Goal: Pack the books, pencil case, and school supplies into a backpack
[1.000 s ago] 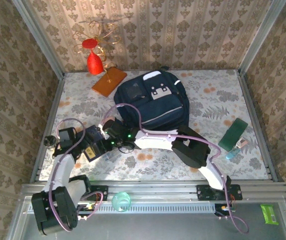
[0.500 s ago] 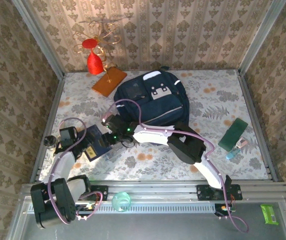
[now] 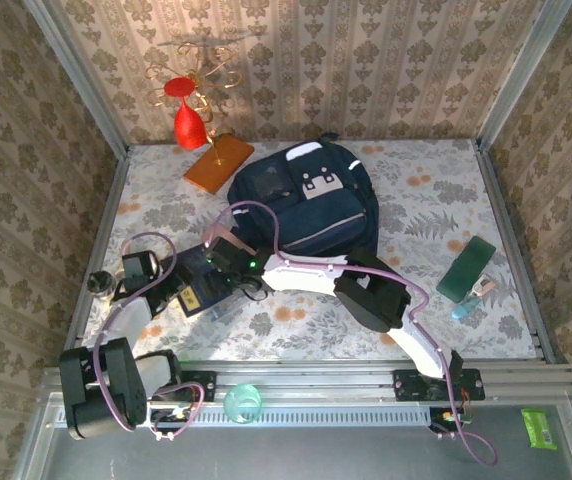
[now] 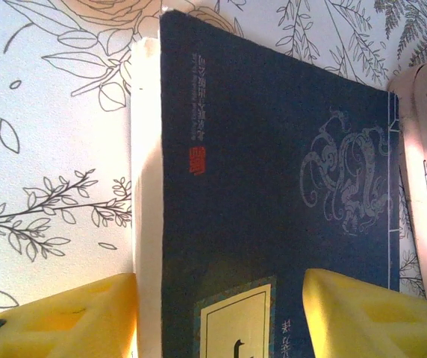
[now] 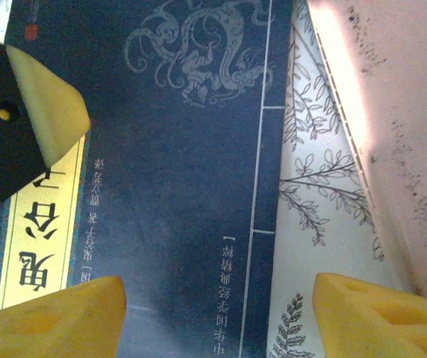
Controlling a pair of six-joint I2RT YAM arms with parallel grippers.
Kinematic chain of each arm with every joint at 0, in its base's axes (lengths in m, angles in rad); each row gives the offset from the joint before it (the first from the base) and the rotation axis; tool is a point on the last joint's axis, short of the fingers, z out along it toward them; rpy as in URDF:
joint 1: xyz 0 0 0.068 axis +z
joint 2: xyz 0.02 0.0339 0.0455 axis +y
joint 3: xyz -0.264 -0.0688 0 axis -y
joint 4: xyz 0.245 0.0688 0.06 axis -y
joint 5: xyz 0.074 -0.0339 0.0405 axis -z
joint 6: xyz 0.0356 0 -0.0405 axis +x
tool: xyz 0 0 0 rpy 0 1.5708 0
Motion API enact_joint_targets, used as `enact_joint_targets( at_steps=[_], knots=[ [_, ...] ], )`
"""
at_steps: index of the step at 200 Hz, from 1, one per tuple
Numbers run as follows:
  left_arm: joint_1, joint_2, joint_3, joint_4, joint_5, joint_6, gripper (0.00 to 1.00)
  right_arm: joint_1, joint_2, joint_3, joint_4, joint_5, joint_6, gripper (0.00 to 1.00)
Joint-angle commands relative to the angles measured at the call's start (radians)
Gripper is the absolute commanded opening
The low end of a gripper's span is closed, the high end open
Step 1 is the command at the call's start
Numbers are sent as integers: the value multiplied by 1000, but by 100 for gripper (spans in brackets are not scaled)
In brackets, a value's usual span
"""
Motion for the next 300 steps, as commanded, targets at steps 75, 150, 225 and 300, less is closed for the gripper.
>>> enact_joint_targets(
  at_steps=[75,150,225,300],
  knots=[
    [-20,19,-8,22,50,11,49,2,82,91,-30,-6,81,65],
    [-25,14,-9,36,78,-3,42,10,125,88,-55,-3,99,63],
    [-47,-80,-17,45,93,-47,34,12,109,45,-30,-11,104,63],
    [-48,-94,-21,35,57,-37,15,9,85,30,-20,-14,94,63]
  ],
)
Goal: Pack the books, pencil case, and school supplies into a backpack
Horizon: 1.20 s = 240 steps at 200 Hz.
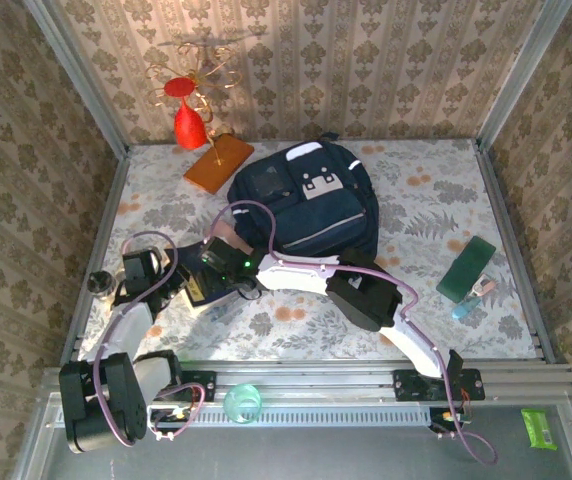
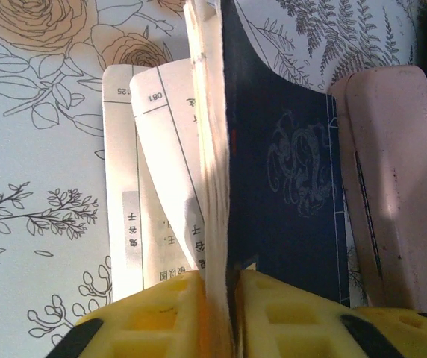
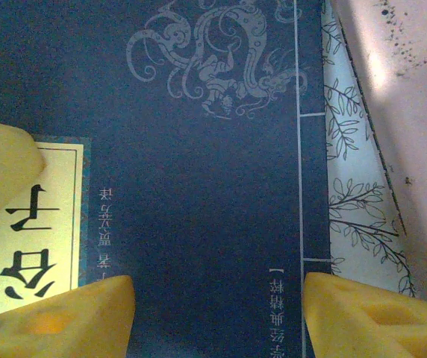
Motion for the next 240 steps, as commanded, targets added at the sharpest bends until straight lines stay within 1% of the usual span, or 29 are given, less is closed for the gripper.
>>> enact_joint_targets(
  at_steps=[1,49,66,90,107,117,128,134,149,161,171,186,215,228,240],
  knots=[
    [-14,-19,-10,3,16,5,15,4,11,-39,-31,-18,13,63],
    [-15,-70,-4,-27,-20,19,0,-8,-54,-44,-34,-58,-27,66],
    [-15,-116,20,-62,-14,16,0,-21,-113,-59,-48,-80,-48,67],
    [-19,-208,76,-126,12,2,0,-56,-250,-137,-35,-137,-89,70],
    [-25,-271,120,-151,65,-14,0,-102,-357,-197,-43,-201,-117,71],
    [-33,-294,153,-154,115,-23,0,-141,-421,-232,-55,-248,-129,72],
    [-45,-308,192,-153,175,-40,0,-193,-490,-278,-55,-318,-125,74],
    [-54,-310,214,-148,207,-51,0,-222,-524,-306,-44,-364,-115,79],
    [-86,-311,271,-119,275,-83,0,-295,-594,-376,3,-499,-70,86],
    [-124,-310,314,-88,305,-111,0,-343,-629,-419,55,-600,-27,92],
    [-163,-309,349,-64,312,-123,0,-375,-656,-449,93,-657,1,96],
    [-226,-294,385,-19,315,-144,0,-411,-694,-494,163,-710,46,100],
    [-335,-222,399,122,344,-222,0,-417,-728,-576,365,-779,171,100],
    [-373,-188,392,191,345,-257,0,-418,-720,-601,434,-783,218,100],
    [-396,-165,381,247,343,-283,0,-419,-721,-634,503,-788,252,96]
  ],
)
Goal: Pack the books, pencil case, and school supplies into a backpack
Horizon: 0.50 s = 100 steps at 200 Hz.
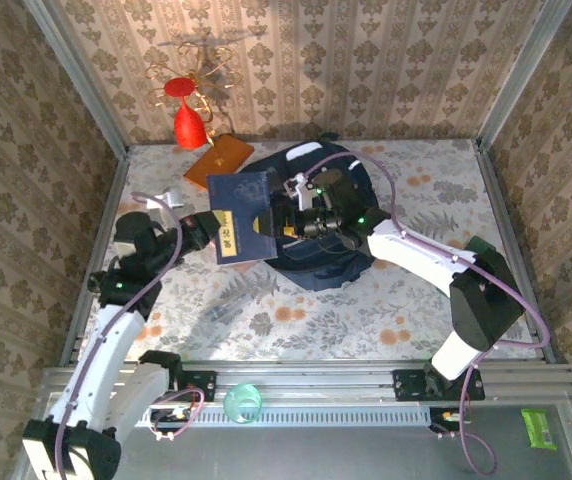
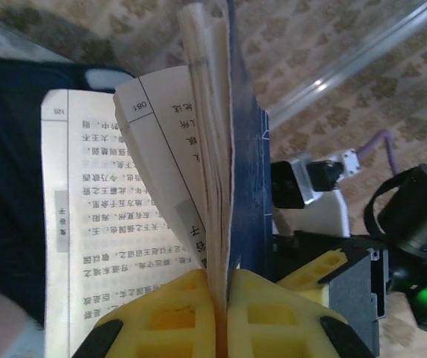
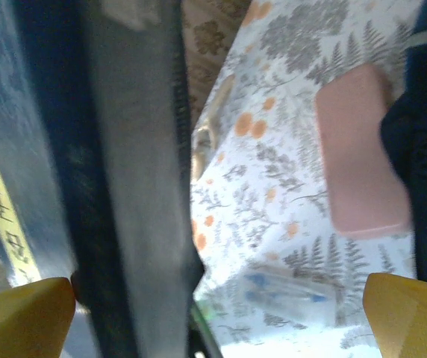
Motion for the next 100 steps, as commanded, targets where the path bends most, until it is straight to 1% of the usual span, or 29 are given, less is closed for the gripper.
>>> enact_joint_targets(
  at_steps=[1,11,24,30,38,46,55,61,68,72,76,88,92,100],
  knots=[
    [-42,39,3,187,35,-98,0,3,-21,-45,216,-88,127,96],
    [-58,57,-1,210,26,-113,0,1,-30,-84,306,-100,168,90],
    [-72,78,-5,213,5,-111,0,-1,-47,-133,412,-109,224,76],
    [-77,87,-9,210,-8,-107,0,-4,-55,-149,444,-108,242,68],
    [-81,100,-16,209,-23,-99,0,-8,-67,-172,469,-101,256,52],
    [-82,115,-17,195,-37,-86,0,-15,-83,-189,473,-85,260,38],
    [-83,133,-17,175,-56,-66,0,-28,-102,-207,461,-67,258,27],
    [-84,145,-18,160,-67,-52,3,-37,-115,-218,449,-57,253,21],
    [-85,161,-16,142,-83,-35,9,-50,-131,-231,429,-43,247,15],
    [-87,172,-15,130,-96,-22,14,-58,-141,-239,416,-36,240,12],
    [-87,181,-11,117,-109,-8,21,-65,-151,-243,398,-29,234,10],
    [-96,209,-1,65,-173,53,42,-100,-184,-261,329,-7,214,7],
    [-104,219,5,51,-201,77,47,-115,-198,-268,300,0,204,7],
    [-125,241,11,35,-253,132,53,-153,-225,-281,244,9,186,6]
  ],
)
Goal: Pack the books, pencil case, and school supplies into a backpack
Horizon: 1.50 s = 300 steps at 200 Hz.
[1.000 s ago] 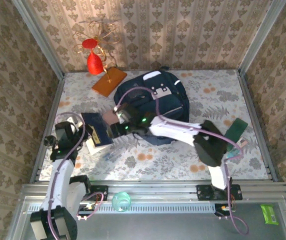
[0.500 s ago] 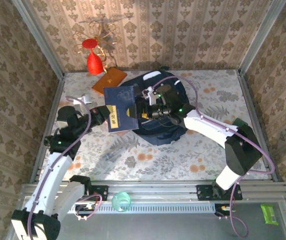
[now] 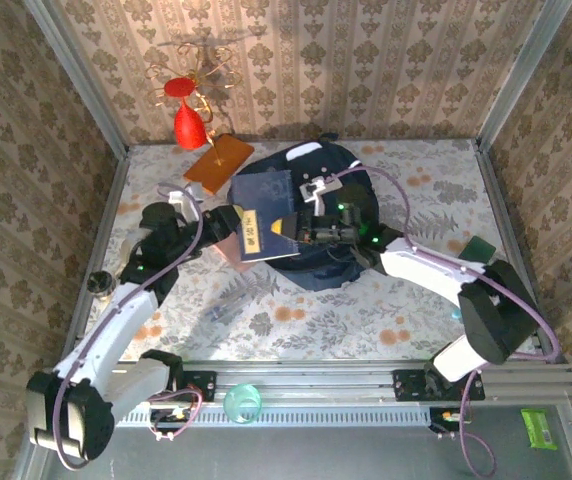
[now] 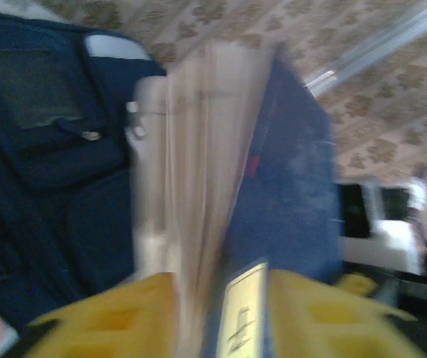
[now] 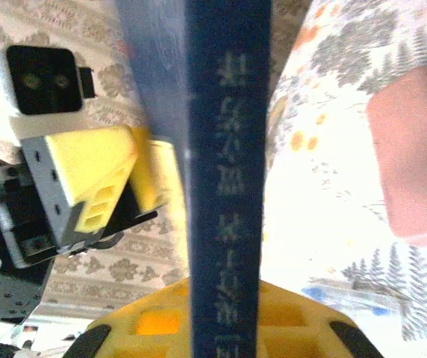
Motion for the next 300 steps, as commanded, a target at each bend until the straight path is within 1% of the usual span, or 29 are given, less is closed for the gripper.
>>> enact_joint_targets(
  at_steps=[1,8,13,20,24,29,44,59,68,85,102,114,136,157,173,184,197,223,242,266,274,283,300],
  knots=[
    [-38,60,26,-75,-161,149,53,-94,-104,-29,-108,61,-39,6],
    [-63,84,30,-73,-214,192,58,-142,-112,-42,-152,64,-44,6],
    [-84,106,38,-73,-241,223,60,-178,-154,-54,-174,62,-46,6],
    [-116,143,58,-77,-266,266,62,-230,-180,-71,-201,54,-57,6],
    [-125,165,75,-81,-273,292,63,-259,-196,-77,-220,51,-68,6],
    [-168,203,95,-88,-283,324,64,-297,-220,-84,-246,51,-80,6],
    [-250,319,181,-131,-317,428,65,-407,-296,-97,-332,76,-121,6],
    [-344,433,270,-177,-385,547,67,-511,-370,-102,-410,96,-164,6],
    [-399,497,327,-199,-433,620,68,-564,-409,-100,-466,122,-194,6],
    [-489,611,424,-242,-488,728,71,-642,-466,-100,-559,170,-248,6],
    [-547,715,512,-278,-534,801,75,-692,-496,-115,-594,180,-274,6],
    [-577,778,569,-316,-542,843,76,-707,-506,-132,-593,170,-275,7],
    [-604,884,682,-380,-546,896,77,-717,-508,-154,-597,153,-287,7],
    [-615,955,754,-426,-595,919,77,-725,-515,-179,-589,139,-286,7],
    [-614,989,792,-451,-647,937,73,-727,-524,-192,-583,124,-281,8],
    [-613,1006,806,-455,-672,947,68,-728,-529,-200,-581,119,-280,8],
    [-611,1021,814,-452,-677,957,62,-727,-535,-209,-583,115,-280,8],
    [-604,1037,828,-457,-679,951,47,-728,-549,-230,-586,108,-276,8],
    [-599,1029,829,-451,-659,944,33,-727,-561,-239,-595,106,-273,9],
    [-579,977,822,-432,-619,907,10,-728,-588,-239,-634,113,-281,9],
    [-563,948,816,-419,-596,880,4,-728,-603,-238,-654,122,-286,9],
    [-541,916,810,-408,-559,846,0,-726,-626,-236,-681,131,-288,9],
    [-486,854,803,-389,-476,770,0,-725,-675,-239,-716,144,-282,9]
  ],
)
